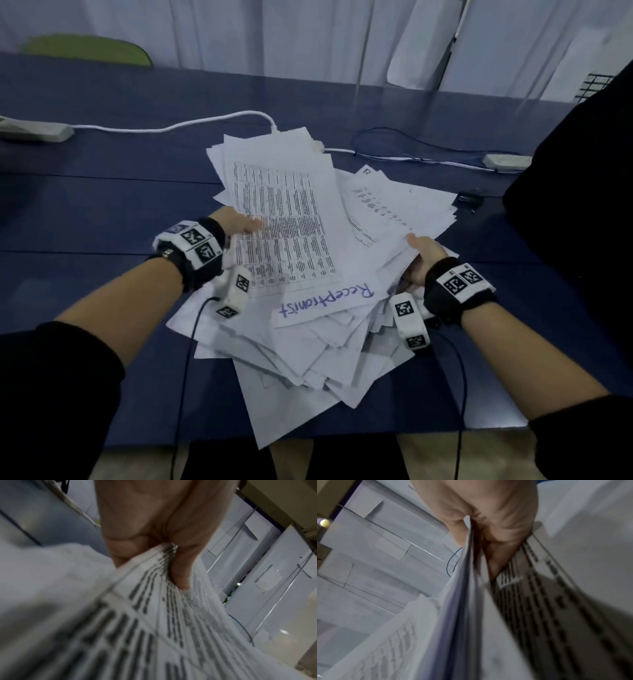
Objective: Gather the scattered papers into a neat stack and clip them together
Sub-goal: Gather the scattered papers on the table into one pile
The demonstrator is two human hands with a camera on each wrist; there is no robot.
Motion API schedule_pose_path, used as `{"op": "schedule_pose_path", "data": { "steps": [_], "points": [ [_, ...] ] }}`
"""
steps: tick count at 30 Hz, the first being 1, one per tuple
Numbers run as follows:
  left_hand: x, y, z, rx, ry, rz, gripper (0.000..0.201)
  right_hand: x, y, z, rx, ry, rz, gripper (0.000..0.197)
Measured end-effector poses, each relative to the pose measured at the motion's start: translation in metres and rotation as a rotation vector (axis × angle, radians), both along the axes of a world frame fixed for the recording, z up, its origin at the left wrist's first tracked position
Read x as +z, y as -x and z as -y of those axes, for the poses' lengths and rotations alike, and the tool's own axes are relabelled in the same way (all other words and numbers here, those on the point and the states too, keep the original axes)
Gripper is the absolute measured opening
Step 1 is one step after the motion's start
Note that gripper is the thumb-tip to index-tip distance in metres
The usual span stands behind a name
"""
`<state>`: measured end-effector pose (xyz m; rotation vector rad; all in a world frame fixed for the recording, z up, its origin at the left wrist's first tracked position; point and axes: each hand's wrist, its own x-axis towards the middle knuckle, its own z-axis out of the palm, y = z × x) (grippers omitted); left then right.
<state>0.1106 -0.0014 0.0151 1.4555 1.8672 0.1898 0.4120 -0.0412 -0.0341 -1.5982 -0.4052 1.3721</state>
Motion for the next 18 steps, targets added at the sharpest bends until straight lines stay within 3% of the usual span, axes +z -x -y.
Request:
{"op": "schedule_pose_path", "data": {
  "steps": [3, 6, 7, 10, 11, 13, 16, 18],
  "points": [
    [-0.006, 0.013, -0.008, 0.105, -0.098, 0.068, 0.033, -0.003, -0.005, -0.002, 0.016, -0.018, -0.026, 0.02],
    [-0.009, 0.026, -0.015, 0.282, -0.204, 0.205, 0.031, -0.008, -0.01, -0.005, -0.01, -0.017, 0.028, 0.021],
    [-0.01, 0.035, -0.021, 0.315, -0.216, 0.278, 0.039, -0.008, -0.013, -0.005, 0.004, -0.022, 0.05, 0.017],
    [-0.009, 0.058, -0.04, 0.343, -0.114, 0.482, 0.117, -0.003, -0.027, -0.002, 0.055, -0.028, 0.08, 0.018],
    [-0.025, 0.072, -0.061, 0.345, -0.104, 0.454, 0.124, 0.0, -0.033, -0.001, 0.075, -0.038, 0.095, 0.021],
    [-0.051, 0.094, -0.097, 0.356, -0.061, 0.413, 0.11, 0.005, -0.041, 0.001, 0.102, -0.055, 0.104, 0.027],
    [-0.011, 0.055, -0.051, 0.311, 0.026, 0.288, 0.078, 0.002, -0.05, 0.0, 0.155, -0.099, 0.074, 0.048],
    [-0.007, 0.032, -0.039, 0.273, 0.004, 0.175, 0.061, -0.002, -0.047, 0.001, 0.155, -0.125, 0.064, 0.053]
  ]
}}
